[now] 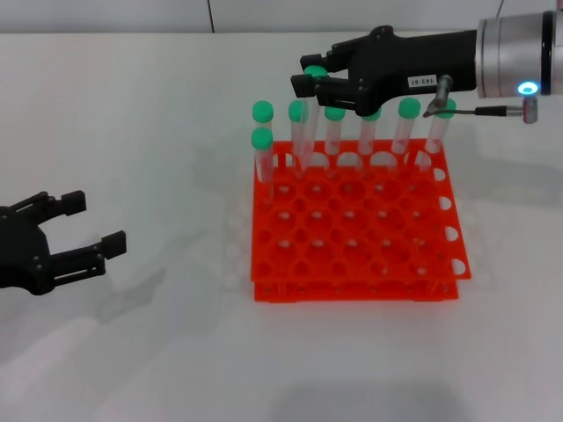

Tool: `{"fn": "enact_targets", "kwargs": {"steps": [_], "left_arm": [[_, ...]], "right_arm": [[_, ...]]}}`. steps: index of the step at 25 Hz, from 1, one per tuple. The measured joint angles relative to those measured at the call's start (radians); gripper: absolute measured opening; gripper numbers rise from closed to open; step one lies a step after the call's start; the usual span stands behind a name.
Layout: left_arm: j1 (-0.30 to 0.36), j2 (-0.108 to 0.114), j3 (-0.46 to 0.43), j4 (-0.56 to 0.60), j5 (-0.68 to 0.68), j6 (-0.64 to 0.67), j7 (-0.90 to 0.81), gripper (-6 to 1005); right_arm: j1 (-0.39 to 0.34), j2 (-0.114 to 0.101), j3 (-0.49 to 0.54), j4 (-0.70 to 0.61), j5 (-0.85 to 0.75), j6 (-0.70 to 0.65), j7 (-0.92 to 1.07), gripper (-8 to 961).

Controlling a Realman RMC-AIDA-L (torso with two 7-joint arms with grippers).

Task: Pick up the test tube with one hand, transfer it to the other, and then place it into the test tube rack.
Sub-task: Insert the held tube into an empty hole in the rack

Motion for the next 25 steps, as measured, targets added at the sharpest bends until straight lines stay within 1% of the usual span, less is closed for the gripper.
{"fn": "enact_targets", "kwargs": {"steps": [12, 17, 25], "left_arm": [[-0.003, -0.001, 0.002, -0.010, 0.000, 0.004, 0.001, 880], [-0.009, 0.000, -0.001, -0.021, 0.000, 0.004, 0.002, 880], [-0.010, 0.001, -0.002, -0.023, 0.000, 0.005, 0.002, 879]], "right_arm": [[-0.026, 0.009, -0.009, 0.001, 0.007, 0.024, -0.002, 287], [-0.030, 0.012, -0.029, 0.001, 0.011, 0.044, -0.002, 288], [-0.030, 0.013, -0.032, 0.007, 0.025, 0.053, -0.003, 289]]}}
